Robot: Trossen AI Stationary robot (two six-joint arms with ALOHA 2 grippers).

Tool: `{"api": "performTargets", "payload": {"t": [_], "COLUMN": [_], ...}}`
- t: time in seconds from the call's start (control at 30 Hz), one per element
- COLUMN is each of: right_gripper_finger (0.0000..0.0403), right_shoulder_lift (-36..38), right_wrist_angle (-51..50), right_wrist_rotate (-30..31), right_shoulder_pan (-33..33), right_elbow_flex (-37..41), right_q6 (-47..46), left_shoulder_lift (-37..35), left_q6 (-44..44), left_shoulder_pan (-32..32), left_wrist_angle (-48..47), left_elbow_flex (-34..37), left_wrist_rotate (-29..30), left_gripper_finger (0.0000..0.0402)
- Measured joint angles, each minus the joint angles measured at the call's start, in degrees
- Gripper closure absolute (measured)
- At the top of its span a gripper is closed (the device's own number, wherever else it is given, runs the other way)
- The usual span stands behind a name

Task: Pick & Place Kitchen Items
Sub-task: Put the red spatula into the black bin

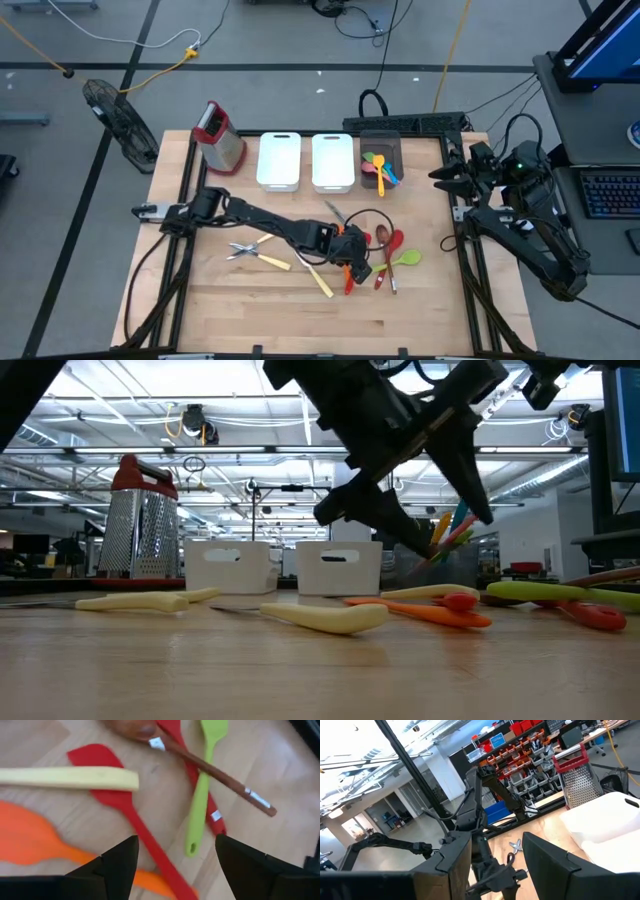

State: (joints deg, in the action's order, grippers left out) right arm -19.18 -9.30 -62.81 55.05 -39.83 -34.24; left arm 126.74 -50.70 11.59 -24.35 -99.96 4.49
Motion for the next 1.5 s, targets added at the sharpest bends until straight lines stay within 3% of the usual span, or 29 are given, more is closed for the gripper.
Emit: {"api": "performTargets", "payload": {"t": [0.2, 1.5], "right_gripper_finger": [0.0234, 0.0234], "right_shoulder_lift": [0.0, -0.02], "right_wrist_angle": [-0.04, -0.41], "right_wrist_rotate": [0.0, 2.96], "right_shoulder_pan": [0.0, 0.0], "right_elbow_flex": [0.0, 0.0], "right_q6": [0.0, -0.66], "left_shoulder_lift": [-0.04, 5.98], "left_q6": [1.3, 4.0], "left_shoulder_pan": [-0.06, -1.29], "left_wrist_angle": [1.03, 2.0], "left_elbow_flex": [0.0, -0.1], "left_wrist_rotate": [-0.43, -1.3], "left_gripper_finger": [0.0154, 0.0156]}}
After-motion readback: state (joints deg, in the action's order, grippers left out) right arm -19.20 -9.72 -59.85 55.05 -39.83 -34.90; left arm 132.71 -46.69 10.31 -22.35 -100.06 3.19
